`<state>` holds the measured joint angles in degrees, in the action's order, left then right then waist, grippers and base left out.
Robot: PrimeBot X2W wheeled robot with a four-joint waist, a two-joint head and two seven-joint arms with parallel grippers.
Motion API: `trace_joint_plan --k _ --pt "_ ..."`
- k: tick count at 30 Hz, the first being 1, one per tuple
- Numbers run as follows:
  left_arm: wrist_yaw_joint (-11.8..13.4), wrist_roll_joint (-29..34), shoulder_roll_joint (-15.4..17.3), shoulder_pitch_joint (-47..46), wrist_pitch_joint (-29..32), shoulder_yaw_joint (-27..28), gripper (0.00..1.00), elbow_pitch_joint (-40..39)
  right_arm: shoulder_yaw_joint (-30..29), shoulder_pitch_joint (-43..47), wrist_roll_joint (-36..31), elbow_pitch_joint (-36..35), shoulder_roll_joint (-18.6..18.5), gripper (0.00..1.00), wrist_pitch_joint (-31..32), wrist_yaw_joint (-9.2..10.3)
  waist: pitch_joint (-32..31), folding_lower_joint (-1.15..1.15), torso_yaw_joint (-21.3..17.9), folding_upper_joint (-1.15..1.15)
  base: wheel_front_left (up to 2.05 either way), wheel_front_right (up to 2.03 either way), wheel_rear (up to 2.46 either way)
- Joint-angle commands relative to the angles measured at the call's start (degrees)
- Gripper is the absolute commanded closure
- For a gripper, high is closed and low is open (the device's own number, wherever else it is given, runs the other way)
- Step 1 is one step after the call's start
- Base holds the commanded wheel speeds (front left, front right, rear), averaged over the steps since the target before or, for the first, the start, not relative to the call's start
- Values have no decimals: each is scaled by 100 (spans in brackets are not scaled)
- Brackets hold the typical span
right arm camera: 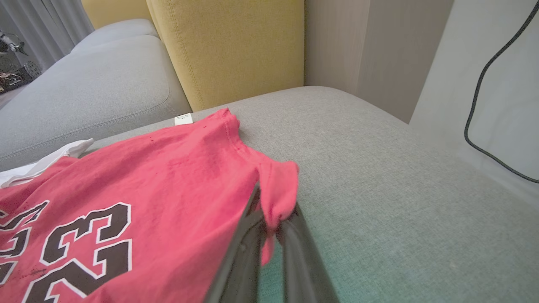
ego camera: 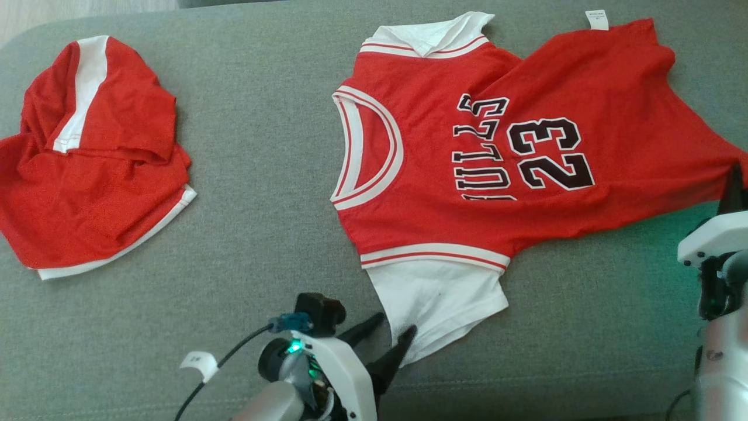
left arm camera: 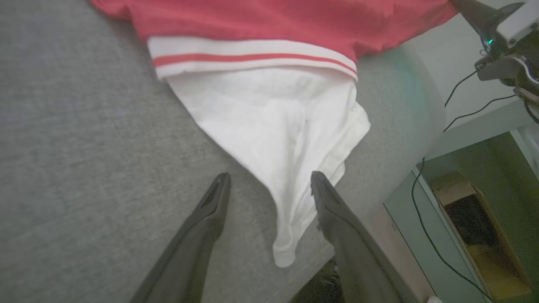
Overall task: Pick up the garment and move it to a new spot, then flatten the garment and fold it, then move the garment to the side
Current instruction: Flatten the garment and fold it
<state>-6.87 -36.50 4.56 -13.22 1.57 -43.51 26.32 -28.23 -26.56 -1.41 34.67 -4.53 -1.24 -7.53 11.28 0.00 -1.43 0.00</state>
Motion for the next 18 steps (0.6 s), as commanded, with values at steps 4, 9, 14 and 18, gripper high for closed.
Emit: trace_joint_plan --k 4,9,14,18 --pt "-27 -114 -11 -169 162 -56 0 -50 237 -102 68 -255 -58 100 11 4 23 0 -4 0 0 0 0" --pt "-39 -176 -12 -270 79 -94 100 -45 363 -107 121 -273 -91 100 26 4 27 0 0 0 0 0 0" --pt "-29 -346 21 -412 -411 293 100 -153 608 -23 252 -272 -183 100 64 4 -104 0 33 0 0 0 0" --pt "-34 -556 184 -584 -891 765 100 -499 1042 8 497 -282 -362 100 150 4 -321 0 60 0 0 0 0"
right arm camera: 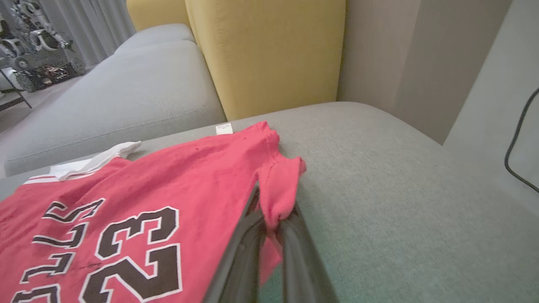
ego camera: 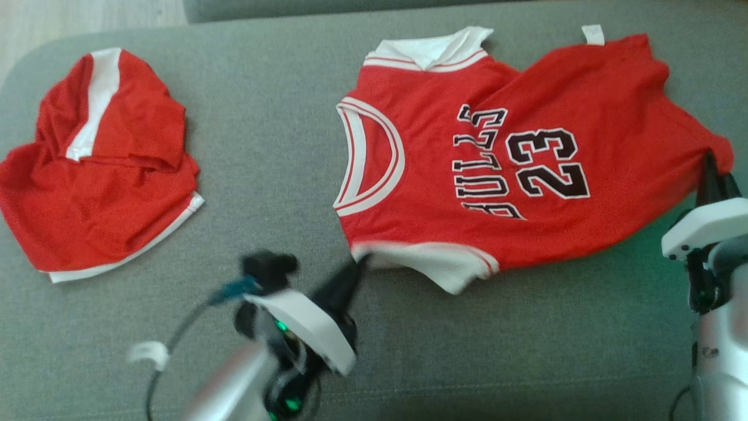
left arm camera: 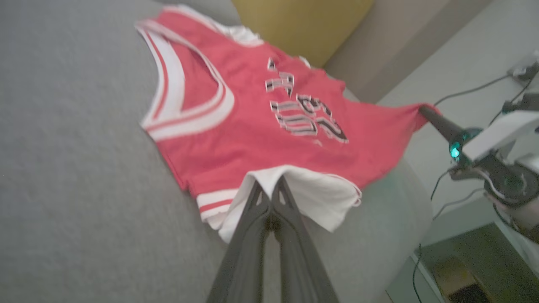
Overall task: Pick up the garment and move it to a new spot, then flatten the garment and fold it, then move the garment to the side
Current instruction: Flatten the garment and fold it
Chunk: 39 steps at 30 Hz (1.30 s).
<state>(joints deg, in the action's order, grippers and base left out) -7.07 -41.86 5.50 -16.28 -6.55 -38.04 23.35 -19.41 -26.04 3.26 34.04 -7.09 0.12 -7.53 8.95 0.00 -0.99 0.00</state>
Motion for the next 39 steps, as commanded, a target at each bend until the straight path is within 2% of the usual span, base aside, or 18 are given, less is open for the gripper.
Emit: trace_joint_plan --k 1,5,11,15,19,25,28,31,33,35,39 --pt "-15 -44 158 -338 -200 336 100 -313 269 -47 98 -236 -167 100 31 4 -156 0 23 0 0 0 0" --pt "-5 -91 431 -625 -522 803 100 -821 763 -149 491 -356 -368 100 120 4 -465 0 27 0 0 0 0" --pt "78 -140 662 -1052 -655 1329 100 -1613 1345 -452 1117 -663 -621 100 138 4 -917 0 -29 0 0 0 0" --pt "323 -193 767 -1386 -661 1730 100 -2303 1567 -755 1419 -1045 -741 100 155 4 -1146 0 -120 0 0 0 0" --pt "633 -139 923 -1614 -462 1957 100 -2981 1480 -873 1399 -1598 -729 100 349 4 -1350 0 -211 0 0 0 0" --pt "1221 65 1250 -1867 237 2114 100 -3905 1097 -815 1112 -2783 -554 100 1110 4 -1504 0 -312 0 0 0 0" --pt "1427 131 1406 -2129 645 2160 100 -4206 927 -818 974 -3330 -453 100 1657 4 -1421 0 -335 0 0 0 0" --pt "1517 238 1562 -2514 1000 2151 100 -4122 857 -934 863 -3605 -372 100 2169 4 -1231 0 -360 0 0 0 0" --pt "1509 188 1534 -2803 1186 2103 100 -3883 823 -1140 879 -3587 -276 100 2406 4 -1031 0 -379 0 0 0 0" --pt "1436 175 1509 -3167 1333 2026 100 -3540 699 -1479 1046 -3376 -72 100 2624 4 -722 0 -405 0 0 0 0" --pt "1317 205 1353 -4245 1420 2010 100 -2717 505 -2579 1335 -2790 181 100 2829 4 286 0 -389 0 0 0 0"
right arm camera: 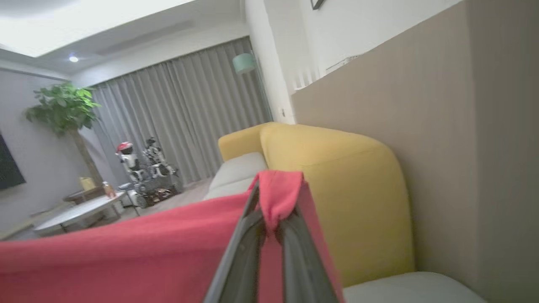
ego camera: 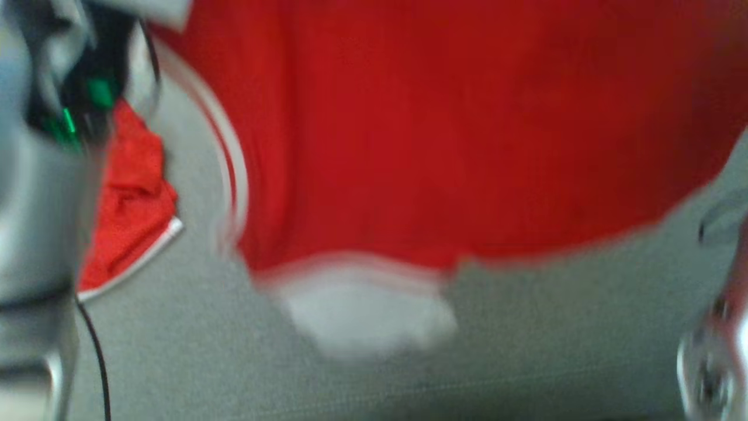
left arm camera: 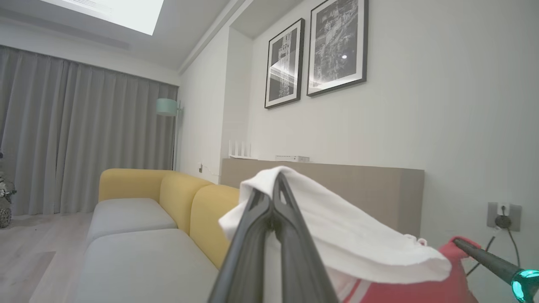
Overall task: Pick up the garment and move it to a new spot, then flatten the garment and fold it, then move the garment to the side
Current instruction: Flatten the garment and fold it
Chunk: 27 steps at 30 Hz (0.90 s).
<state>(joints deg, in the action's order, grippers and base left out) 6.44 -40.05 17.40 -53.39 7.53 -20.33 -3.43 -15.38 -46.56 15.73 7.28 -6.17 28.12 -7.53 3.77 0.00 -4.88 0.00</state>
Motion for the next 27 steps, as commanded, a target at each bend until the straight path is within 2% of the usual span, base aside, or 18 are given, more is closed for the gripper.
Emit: trace_joint_plan --k 1,6,12,13,16,20,27 --pt "-83 73 139 -841 -32 244 100 234 47 -878 172 108 145 100 8 4 1040 0 3 0 0 0 0" --pt "-290 276 -28 -2267 -620 406 100 1692 -158 -2560 347 1399 269 100 -578 4 1821 0 62 0 0 0 0" --pt "-535 457 -245 -3274 -1504 462 100 2975 -154 -3706 631 2637 277 100 -1625 4 2084 0 228 0 0 0 0" --pt "-535 457 -245 -3274 -1504 462 100 2975 -154 -3706 631 2637 277 100 -1625 4 2084 0 228 0 0 0 0" --pt "-735 542 -364 -3355 -1801 306 100 3417 -1 -3778 1084 3104 129 100 -2239 4 2219 0 390 0 0 0 0" --pt "-866 614 -402 -3076 -1967 160 100 3706 217 -3377 1617 3466 -51 100 -2626 4 2299 0 517 0 0 0 0" --pt "-1092 751 -359 -1754 -2098 -282 100 3939 699 -2123 2326 3991 -345 100 -2939 4 2053 0 679 0 0 0 0"
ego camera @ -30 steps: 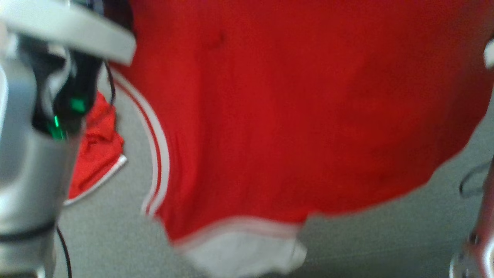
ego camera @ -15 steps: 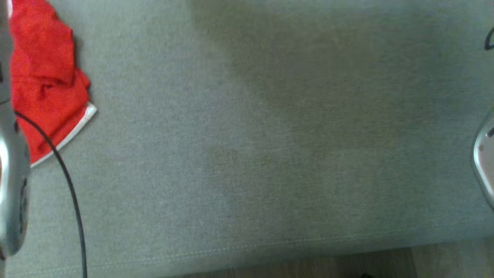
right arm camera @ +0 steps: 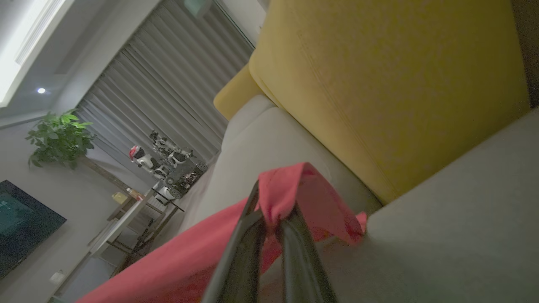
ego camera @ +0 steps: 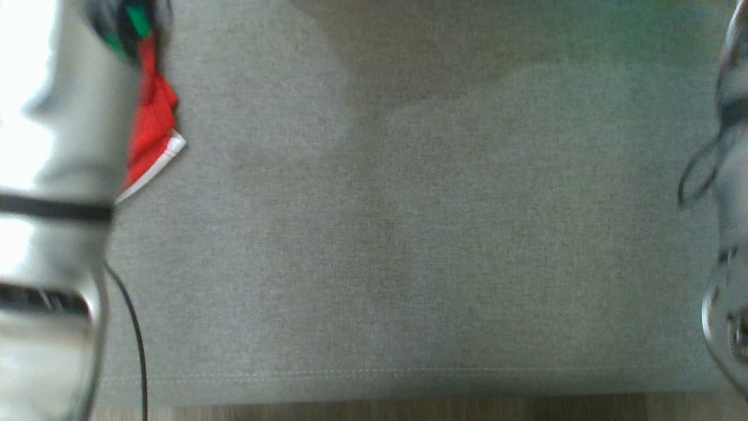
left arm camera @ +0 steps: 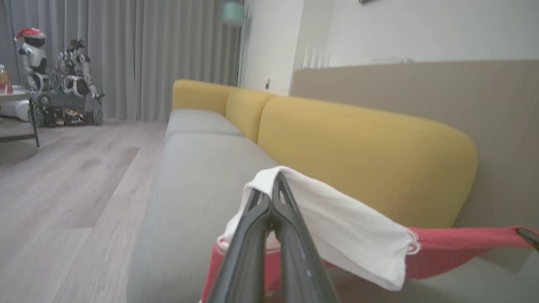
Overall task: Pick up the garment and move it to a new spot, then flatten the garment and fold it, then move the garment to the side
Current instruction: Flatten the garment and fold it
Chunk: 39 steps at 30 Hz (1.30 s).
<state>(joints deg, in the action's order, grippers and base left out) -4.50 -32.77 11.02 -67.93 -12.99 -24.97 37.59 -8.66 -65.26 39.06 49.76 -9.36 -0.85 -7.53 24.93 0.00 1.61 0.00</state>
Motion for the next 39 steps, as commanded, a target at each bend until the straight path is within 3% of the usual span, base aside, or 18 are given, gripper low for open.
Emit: trace_joint_plan --k 1,6,17,31,39 --pt "-22 49 303 -49 -60 104 100 -145 93 -50 54 -179 -67 100 -37 4 -140 0 44 0 0 0 0" --pt "-142 1 480 1244 -55 -199 100 -68 278 842 414 199 -207 100 122 4 -597 0 31 0 0 0 0" --pt "-284 -385 1134 3479 682 -970 100 -411 1175 2212 459 659 -486 100 1062 4 -1514 0 -68 0 0 0 0" --pt "-298 -1271 1993 4809 1683 -1769 100 -1839 1985 3231 743 385 -1027 100 2158 4 -2198 0 -97 0 0 0 0" --pt "-298 -2021 2648 5386 2287 -2065 100 -2865 2353 3785 1067 -116 -1513 100 3223 4 -2572 0 -157 0 0 0 0"
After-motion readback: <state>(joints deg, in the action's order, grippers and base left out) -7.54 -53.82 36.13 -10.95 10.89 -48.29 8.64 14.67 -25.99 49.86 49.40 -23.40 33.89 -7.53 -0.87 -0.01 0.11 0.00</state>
